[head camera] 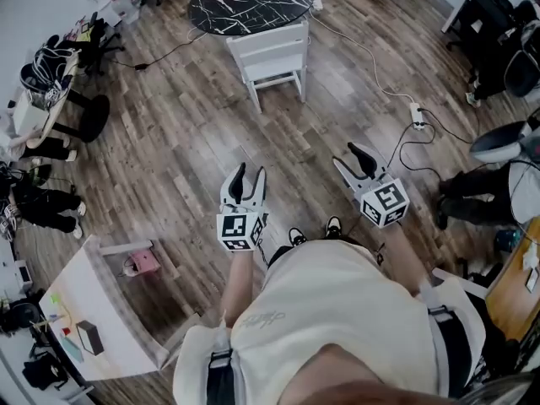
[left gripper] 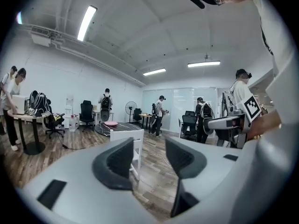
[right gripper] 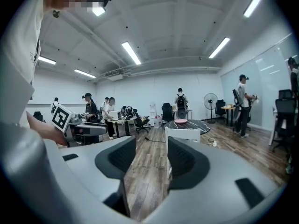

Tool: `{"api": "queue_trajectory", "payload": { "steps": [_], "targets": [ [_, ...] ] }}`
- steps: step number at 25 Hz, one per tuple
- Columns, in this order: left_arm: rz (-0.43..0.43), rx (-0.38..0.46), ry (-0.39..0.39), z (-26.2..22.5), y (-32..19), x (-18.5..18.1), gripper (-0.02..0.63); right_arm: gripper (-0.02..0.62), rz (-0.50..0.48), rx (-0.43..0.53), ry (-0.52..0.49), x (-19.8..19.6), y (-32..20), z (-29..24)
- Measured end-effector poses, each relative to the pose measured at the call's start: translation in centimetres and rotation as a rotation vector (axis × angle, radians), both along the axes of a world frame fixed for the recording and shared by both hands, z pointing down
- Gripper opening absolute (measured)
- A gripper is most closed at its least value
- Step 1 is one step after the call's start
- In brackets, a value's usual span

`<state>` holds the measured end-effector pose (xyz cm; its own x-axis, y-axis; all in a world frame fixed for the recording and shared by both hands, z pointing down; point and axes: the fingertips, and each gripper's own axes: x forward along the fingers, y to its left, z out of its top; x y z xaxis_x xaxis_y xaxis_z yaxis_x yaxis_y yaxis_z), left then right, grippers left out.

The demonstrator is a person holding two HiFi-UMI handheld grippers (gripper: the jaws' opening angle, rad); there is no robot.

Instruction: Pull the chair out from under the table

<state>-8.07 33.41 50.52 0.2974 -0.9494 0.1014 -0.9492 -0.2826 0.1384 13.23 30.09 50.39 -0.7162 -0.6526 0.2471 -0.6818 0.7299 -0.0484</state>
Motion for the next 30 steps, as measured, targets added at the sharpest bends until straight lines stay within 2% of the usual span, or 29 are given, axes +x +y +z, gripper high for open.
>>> {"api": "queue_trajectory", "payload": {
  "steps": [1, 7, 14, 21, 30],
  "targets": [
    [0.009, 0.001, -0.011, 0.1, -0.1, 0.1, 0.238, 0.209, 0.002, -0.002, 0.003, -0.1, 0.1, 0.1],
    [0.083, 0.007, -0.007, 0.5, 0.0, 0.8, 0.236, 0.208, 0.022, -0.016, 0.016, -0.7, 0.9, 0.7],
    [0.105, -0.041, 0.034, 2.2, -1.1, 2.0, 0.236, 0.207, 0.008, -0.059, 0.035, -0.2, 0.3, 2.2],
    [0.090, -0.063, 0.001, 2.4, -6.3, 2.8, 0.236, 0.207, -0.029, -0.073, 0.001, 0.0, -6.0, 3.9],
    [0.014, -0.039, -0.010, 0.1, -15.7, 3.1, 0.236, 0.207, -0.103, -0.010, -0.043, 0.5, -16.7, 3.0]
  ]
}}
